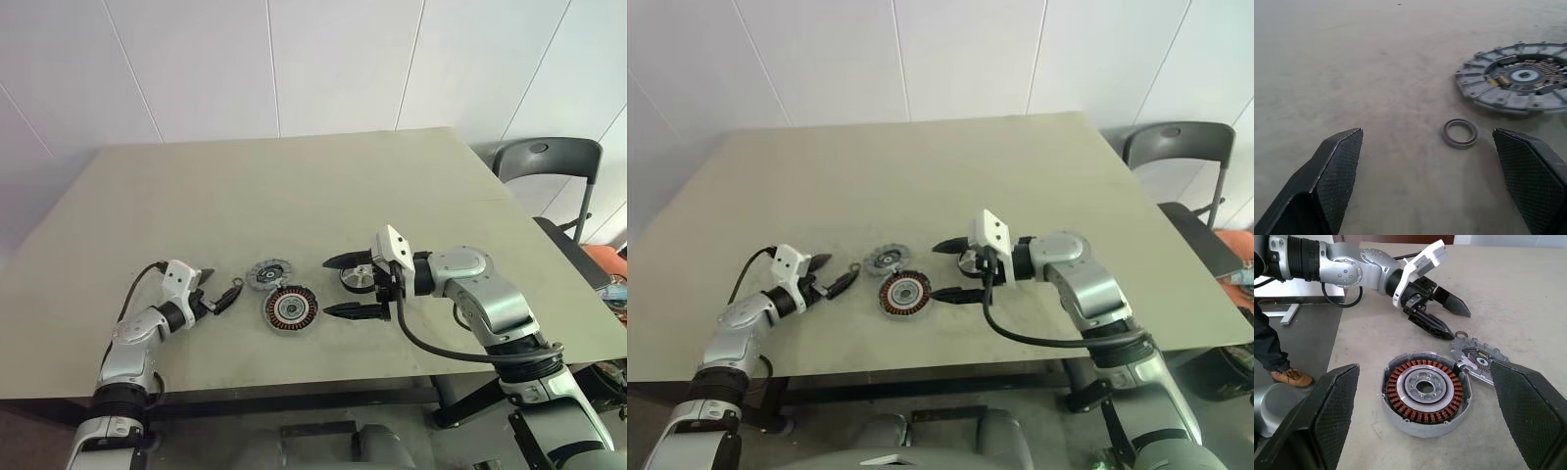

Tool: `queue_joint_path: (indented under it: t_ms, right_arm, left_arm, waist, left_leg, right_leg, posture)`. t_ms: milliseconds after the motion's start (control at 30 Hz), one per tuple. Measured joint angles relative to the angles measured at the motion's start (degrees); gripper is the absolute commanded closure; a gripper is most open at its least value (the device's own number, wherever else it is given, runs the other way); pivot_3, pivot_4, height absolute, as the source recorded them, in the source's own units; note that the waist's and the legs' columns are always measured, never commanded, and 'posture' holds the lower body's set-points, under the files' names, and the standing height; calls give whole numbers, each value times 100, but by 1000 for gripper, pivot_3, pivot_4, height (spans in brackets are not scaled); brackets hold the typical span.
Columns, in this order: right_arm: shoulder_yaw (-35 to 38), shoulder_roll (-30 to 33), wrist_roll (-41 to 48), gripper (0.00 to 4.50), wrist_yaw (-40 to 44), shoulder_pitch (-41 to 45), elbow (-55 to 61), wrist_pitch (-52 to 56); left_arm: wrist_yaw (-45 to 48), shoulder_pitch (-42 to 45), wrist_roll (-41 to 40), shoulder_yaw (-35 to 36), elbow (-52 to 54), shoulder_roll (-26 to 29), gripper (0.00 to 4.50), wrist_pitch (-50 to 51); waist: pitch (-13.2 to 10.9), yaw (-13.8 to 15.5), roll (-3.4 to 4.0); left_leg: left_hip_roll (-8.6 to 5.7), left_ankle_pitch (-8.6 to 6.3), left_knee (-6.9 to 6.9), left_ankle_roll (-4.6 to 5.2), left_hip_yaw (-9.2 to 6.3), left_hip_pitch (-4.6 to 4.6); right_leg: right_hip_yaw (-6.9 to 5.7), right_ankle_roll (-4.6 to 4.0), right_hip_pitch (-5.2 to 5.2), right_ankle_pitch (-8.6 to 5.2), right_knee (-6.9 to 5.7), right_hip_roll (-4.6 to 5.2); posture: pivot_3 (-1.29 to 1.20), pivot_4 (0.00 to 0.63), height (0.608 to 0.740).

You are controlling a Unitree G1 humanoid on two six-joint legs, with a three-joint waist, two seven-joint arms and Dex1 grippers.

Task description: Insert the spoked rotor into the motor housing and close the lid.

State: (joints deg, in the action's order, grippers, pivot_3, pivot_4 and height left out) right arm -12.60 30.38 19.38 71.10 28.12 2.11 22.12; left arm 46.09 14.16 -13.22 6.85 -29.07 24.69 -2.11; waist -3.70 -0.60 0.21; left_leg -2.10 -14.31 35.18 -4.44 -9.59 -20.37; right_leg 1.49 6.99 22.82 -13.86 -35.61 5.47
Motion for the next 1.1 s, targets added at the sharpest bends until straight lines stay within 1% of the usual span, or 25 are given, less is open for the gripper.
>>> queue_joint_path:
  t_ms: [500, 533, 567, 700, 900, 933, 967, 1100]
  right_arm:
    - [-1, -9, 2, 32, -105, 8, -3, 4]
    - [-1, -9, 3, 0, -108, 8, -2, 5]
    - [-1, -9, 3, 0, -109, 8, -1, 6]
    - [-1, -8, 5, 0, -115, 8, 2, 8]
    - [-1, -3, 7, 0, -121, 10, 3, 10]
    - [-1, -7, 7, 0, -122, 15, 3, 10]
    - [-1, -8, 8, 0, -123, 22, 3, 10]
    - [0, 0, 10, 0, -126, 38, 7, 10]
  left_arm:
    - [-90, 395, 249, -150, -515, -7, 0, -242]
    - [-90, 419, 250, -151, -540, -10, 395, -232]
    - [-90, 434, 249, -151, -561, -14, 599, -227]
    - [-111, 438, 254, -155, -532, -15, 1939, -165]
    - [-148, 186, 248, -158, -41, -21, 3953, 34]
    - [-158, 127, 251, -160, 62, -18, 4359, 68]
    - [-170, 24, 250, -162, 220, -11, 4437, 106]
    - [-153, -463, 128, -137, 1038, 171, 4437, 500]
  waist:
    - [1, 21, 2]
    - [1, 19, 2]
    - [1, 19, 2]
    - [1, 16, 2]
    - [1, -5, 2]
    - [1, -5, 2]
    - [1, -5, 2]
    - [0, -26, 0]
  left_leg:
    - [-1, 0, 5, 0, -1, 8]
    - [-1, 0, 5, 0, -2, 8]
    - [-1, 0, 5, 0, -1, 8]
    - [-1, 0, 4, 0, -2, 8]
    - [-1, 0, 0, 0, -1, 4]
    - [-1, 0, -2, 0, -1, 3]
    - [-1, 0, -3, 0, -2, 2]
    - [0, 0, -5, 0, -1, -1]
  right_leg:
    - [-1, 2, -15, 1, 6, 0]
    - [-1, 3, -16, 2, 6, 0]
    - [-1, 3, -16, 2, 7, 0]
    - [-1, 5, -16, 3, 7, 0]
    - [-1, 6, -15, 3, 18, 1]
    - [-1, 6, -14, 4, 19, 1]
    - [-1, 6, -13, 4, 20, 1]
    - [-1, 5, -7, 3, 20, 1]
  posture:
    - [0, 0, 740]
    - [0, 0, 740]
    - [0, 0, 740]
    - [0, 0, 740]
    - [0, 0, 740]
    - [0, 0, 740]
    - [0, 0, 740]
    - [0, 0, 740]
